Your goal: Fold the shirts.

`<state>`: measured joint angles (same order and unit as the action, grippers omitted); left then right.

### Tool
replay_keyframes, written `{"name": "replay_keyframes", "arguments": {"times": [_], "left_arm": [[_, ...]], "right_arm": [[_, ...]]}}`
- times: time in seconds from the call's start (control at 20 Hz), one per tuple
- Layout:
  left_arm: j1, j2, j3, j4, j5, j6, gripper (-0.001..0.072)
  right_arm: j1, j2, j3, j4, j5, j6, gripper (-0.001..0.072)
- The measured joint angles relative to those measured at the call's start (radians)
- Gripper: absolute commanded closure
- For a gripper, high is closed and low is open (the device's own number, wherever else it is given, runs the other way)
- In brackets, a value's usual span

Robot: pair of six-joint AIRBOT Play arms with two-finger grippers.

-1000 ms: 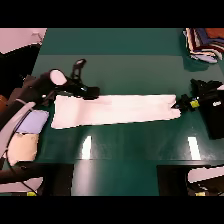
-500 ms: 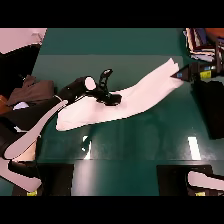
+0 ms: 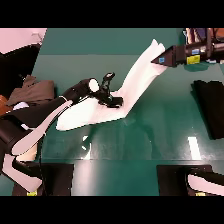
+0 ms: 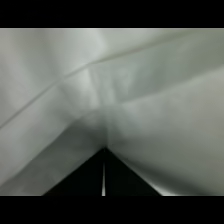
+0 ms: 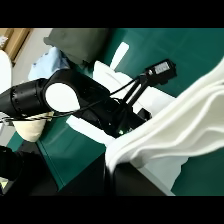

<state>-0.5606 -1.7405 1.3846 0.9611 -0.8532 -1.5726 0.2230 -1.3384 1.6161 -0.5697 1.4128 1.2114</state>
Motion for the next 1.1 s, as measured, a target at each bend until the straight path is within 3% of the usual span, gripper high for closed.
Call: {"name": "replay_keyframes", "arguments": {"times": [0.25,0.6,0.7,0.75,0.9,1.0,1.1], "left_arm": [[0.11,0.129,0.004,0.049,-0.053,0.001,0.0677],[0.442,0.512,0.005,0.294,-0.14,0.001,0.0676],[0.523,0.598,0.005,0.335,-0.151,0.002,0.0676],[0.558,0.628,0.005,0.349,-0.158,0.002,0.0677],[0.636,0.686,0.006,0.375,-0.196,0.003,0.0676],[0.662,0.702,0.006,0.383,-0.225,0.016,0.0676],[0.676,0.711,0.006,0.389,-0.248,0.025,0.0676]], "right_arm": [[0.113,-0.001,0.019,0.002,-0.079,0.003,0.0697],[0.453,-0.144,0.032,0.003,-0.322,-0.03,0.0683],[0.565,-0.241,0.076,0.003,-0.386,-0.064,0.0329],[0.61,-0.293,0.108,0.003,-0.406,-0.077,0.0279],[0.698,-0.444,0.22,-0.003,-0.393,-0.099,0.0285],[0.702,-0.504,0.271,-0.009,-0.334,-0.095,0.0346],[0.669,-0.531,0.298,-0.037,-0.258,-0.072,0.0346]]}}
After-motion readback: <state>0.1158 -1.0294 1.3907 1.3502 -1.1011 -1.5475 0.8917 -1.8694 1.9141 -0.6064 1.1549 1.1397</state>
